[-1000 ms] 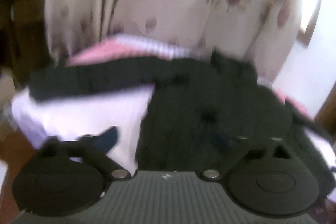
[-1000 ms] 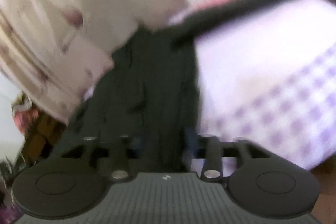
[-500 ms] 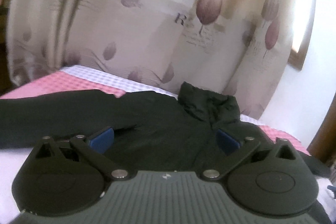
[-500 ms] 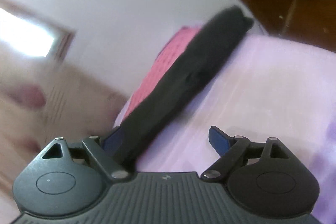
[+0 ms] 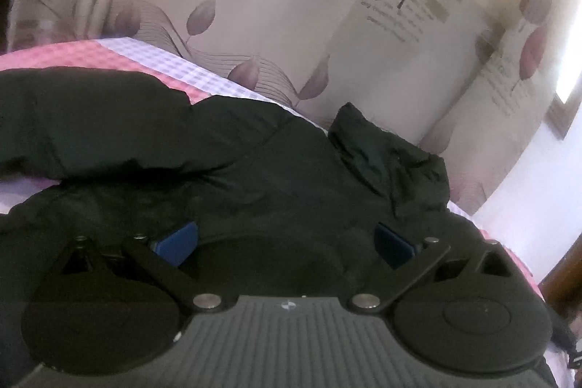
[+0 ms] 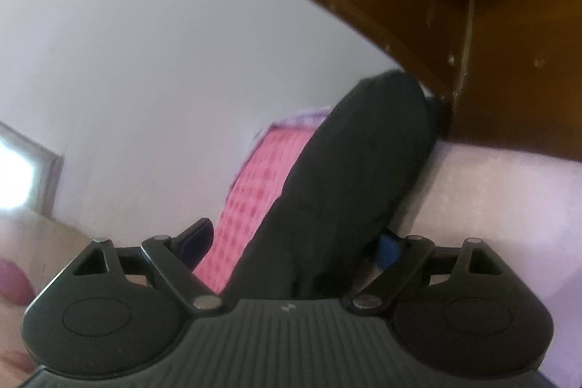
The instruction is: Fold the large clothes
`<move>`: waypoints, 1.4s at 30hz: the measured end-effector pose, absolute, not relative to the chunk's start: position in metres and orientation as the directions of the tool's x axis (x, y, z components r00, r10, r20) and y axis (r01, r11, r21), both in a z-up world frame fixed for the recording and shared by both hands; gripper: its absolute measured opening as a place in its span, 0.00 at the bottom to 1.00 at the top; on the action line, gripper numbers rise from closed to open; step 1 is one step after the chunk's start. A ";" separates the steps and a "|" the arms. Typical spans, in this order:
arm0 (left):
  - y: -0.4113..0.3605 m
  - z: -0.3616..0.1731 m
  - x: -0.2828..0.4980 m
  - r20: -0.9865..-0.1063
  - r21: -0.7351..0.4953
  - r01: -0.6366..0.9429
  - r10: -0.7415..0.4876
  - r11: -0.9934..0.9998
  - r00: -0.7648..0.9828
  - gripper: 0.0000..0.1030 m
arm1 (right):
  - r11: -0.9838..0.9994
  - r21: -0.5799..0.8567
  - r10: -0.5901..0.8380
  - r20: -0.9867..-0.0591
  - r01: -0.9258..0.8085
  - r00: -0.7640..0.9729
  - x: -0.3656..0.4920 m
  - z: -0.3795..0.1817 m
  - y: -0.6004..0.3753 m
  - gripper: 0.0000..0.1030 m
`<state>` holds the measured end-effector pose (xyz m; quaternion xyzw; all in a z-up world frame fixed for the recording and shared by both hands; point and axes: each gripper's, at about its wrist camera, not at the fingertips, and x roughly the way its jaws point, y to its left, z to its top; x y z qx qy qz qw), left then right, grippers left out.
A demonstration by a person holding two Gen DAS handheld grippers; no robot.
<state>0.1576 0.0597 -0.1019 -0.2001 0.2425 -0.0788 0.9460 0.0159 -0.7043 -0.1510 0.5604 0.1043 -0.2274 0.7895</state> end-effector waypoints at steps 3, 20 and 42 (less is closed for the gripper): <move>0.057 -0.101 0.156 -0.427 -0.400 0.061 -0.245 0.914 0.870 0.99 | 0.318 0.782 -0.245 -0.478 0.536 0.843 0.028 -0.150 -0.706 0.60; 0.078 -0.103 0.147 -0.348 -0.519 0.021 -0.234 0.855 0.908 0.99 | 0.731 0.680 0.156 -0.077 -0.063 0.985 0.126 0.039 -0.537 0.14; 0.099 -0.105 0.138 -0.298 -0.605 -0.037 -0.182 0.796 0.937 1.00 | 0.877 0.105 0.454 -0.499 -0.469 0.738 0.176 -0.112 -0.188 0.26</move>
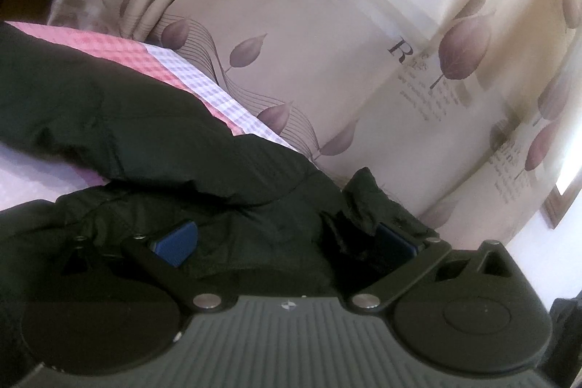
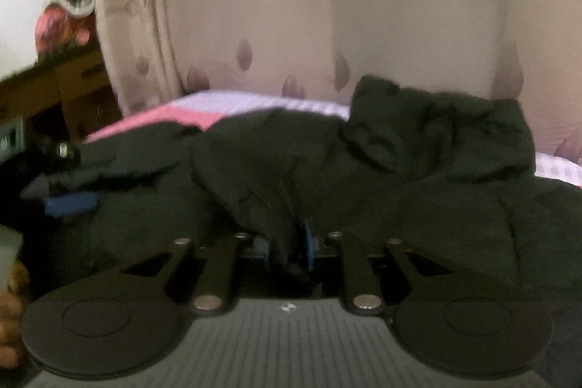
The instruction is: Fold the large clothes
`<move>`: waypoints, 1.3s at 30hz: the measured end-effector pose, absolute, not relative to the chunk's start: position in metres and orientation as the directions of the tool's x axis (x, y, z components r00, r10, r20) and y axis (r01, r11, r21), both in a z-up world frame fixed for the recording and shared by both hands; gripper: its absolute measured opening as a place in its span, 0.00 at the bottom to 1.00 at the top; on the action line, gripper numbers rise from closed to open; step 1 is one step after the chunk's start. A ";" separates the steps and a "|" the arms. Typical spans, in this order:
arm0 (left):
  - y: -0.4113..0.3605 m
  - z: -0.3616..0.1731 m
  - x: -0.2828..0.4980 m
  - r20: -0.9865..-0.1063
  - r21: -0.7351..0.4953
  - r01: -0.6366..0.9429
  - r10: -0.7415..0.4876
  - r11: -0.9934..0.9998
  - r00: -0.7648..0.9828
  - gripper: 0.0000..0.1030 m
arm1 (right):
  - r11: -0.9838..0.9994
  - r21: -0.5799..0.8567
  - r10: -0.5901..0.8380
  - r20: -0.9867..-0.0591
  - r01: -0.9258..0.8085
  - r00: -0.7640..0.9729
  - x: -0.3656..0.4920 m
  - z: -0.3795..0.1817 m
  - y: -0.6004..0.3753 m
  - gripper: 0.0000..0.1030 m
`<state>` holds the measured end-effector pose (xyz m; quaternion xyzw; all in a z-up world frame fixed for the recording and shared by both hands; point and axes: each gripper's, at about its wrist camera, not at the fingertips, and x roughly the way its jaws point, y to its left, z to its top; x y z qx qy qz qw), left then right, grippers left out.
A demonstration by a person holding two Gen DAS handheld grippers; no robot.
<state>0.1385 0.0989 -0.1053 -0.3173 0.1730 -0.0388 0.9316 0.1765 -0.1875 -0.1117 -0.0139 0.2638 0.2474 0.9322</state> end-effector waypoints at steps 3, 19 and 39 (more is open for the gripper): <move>0.099 -0.105 0.139 -0.301 -0.607 -0.041 -0.182 0.794 0.936 1.00 | 0.859 0.105 0.471 -0.548 -0.501 0.691 0.185 -0.113 -0.186 0.72; 0.102 -0.105 0.139 -0.307 -0.613 -0.043 -0.187 0.789 0.933 1.00 | 0.882 0.226 0.472 -0.408 -0.414 0.782 0.157 -0.071 -0.218 0.35; 0.274 -0.069 0.026 -0.340 -0.721 -0.240 -0.030 0.650 0.940 0.99 | 0.909 -0.033 0.332 -0.543 -0.415 0.771 0.167 -0.117 -0.165 0.74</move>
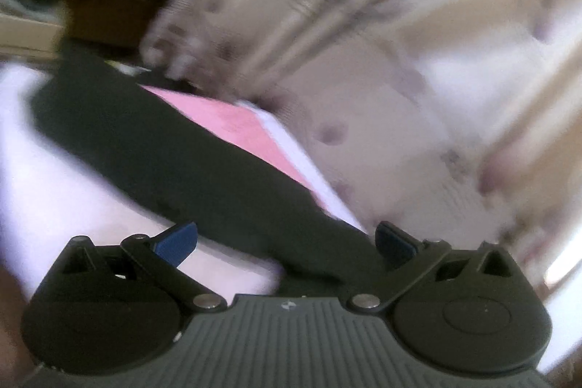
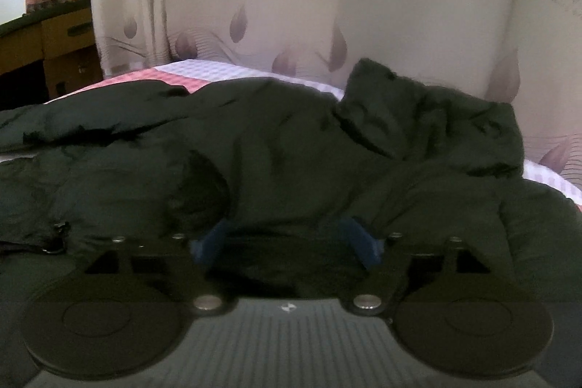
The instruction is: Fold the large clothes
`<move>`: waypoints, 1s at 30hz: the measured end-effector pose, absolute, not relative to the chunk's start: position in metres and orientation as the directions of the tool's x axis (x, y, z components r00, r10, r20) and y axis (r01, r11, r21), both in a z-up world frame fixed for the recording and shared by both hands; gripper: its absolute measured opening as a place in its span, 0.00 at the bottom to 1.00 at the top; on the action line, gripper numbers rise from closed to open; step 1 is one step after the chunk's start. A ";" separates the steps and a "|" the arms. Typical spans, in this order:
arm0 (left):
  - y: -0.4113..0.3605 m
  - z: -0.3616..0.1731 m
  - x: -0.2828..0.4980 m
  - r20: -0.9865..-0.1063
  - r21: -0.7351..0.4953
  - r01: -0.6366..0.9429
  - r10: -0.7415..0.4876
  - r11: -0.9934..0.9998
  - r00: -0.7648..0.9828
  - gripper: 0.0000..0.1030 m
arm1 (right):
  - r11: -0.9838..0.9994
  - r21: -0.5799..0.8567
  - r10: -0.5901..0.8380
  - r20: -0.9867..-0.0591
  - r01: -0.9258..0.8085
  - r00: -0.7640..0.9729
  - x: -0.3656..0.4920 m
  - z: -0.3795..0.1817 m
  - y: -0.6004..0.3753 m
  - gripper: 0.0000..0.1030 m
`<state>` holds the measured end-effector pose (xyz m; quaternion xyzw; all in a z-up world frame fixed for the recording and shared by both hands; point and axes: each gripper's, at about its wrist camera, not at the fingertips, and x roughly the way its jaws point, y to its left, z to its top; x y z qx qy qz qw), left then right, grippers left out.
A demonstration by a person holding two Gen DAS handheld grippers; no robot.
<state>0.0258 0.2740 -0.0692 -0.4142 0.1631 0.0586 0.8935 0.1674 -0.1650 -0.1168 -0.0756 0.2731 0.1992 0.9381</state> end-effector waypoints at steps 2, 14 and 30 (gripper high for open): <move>0.302 -0.078 0.021 -0.363 -0.762 -0.283 -0.022 0.583 0.932 0.99 | 0.911 -0.039 0.325 -0.543 -0.411 0.774 0.168 -0.117 -0.164 0.75; 0.384 -0.111 0.042 -0.408 -0.837 -0.378 0.008 0.395 0.913 0.92 | 0.913 -0.045 0.319 -0.542 -0.406 0.777 0.167 -0.117 -0.165 0.76; 0.342 -0.031 0.090 -0.392 -0.710 -0.399 0.144 0.580 0.909 0.03 | 0.932 0.131 0.358 -0.471 -0.338 0.806 0.164 -0.100 -0.197 0.77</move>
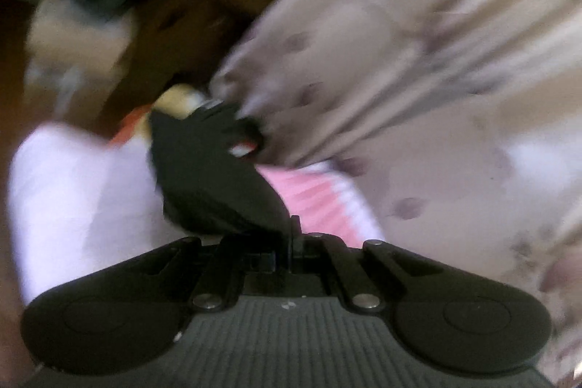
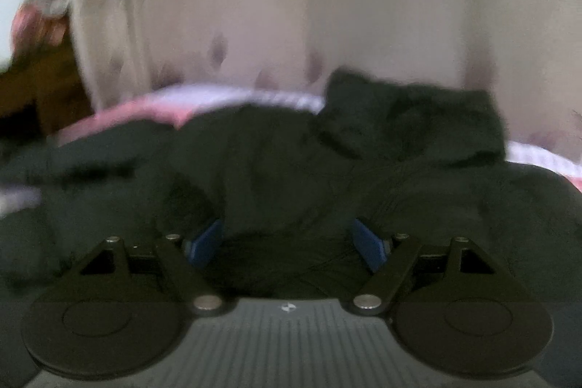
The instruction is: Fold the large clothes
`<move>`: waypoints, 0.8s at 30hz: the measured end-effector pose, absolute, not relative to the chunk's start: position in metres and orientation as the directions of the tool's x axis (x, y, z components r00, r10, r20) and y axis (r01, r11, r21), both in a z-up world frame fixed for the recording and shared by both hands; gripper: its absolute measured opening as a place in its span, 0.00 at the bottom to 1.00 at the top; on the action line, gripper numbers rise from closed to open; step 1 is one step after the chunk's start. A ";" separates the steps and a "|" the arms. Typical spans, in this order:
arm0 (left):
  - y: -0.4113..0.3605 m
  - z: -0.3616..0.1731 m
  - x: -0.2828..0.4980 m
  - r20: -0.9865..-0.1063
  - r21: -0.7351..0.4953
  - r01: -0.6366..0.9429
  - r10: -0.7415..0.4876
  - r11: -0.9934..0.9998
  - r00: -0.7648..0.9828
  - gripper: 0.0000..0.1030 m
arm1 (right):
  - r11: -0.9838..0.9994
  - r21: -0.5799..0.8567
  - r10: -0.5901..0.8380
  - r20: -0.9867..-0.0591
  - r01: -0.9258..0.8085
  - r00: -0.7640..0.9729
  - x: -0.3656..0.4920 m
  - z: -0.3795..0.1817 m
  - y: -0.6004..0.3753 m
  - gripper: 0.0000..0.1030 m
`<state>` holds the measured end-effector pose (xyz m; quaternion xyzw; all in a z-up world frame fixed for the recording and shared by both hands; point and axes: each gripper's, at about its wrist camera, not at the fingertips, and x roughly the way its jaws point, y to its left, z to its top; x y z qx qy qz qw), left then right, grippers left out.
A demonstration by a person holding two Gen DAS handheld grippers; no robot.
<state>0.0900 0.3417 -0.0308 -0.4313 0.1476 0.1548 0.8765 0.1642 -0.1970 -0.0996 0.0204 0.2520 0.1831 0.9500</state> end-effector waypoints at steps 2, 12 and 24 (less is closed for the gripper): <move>0.316 0.003 0.097 -0.330 -0.691 -0.326 0.119 0.645 0.936 0.03 | 0.919 0.236 0.388 -0.405 -0.316 0.828 0.151 -0.086 -0.218 0.77; 0.103 0.111 0.145 -0.156 -0.516 0.140 -0.254 0.845 0.955 0.04 | 0.926 0.284 0.328 -0.271 -0.250 0.905 0.074 -0.048 -0.317 0.87; -0.097 0.000 0.188 -0.435 -0.262 0.366 -0.448 0.893 0.781 0.05 | 0.885 0.459 0.231 -0.294 -0.075 0.927 0.031 -0.084 -0.405 0.87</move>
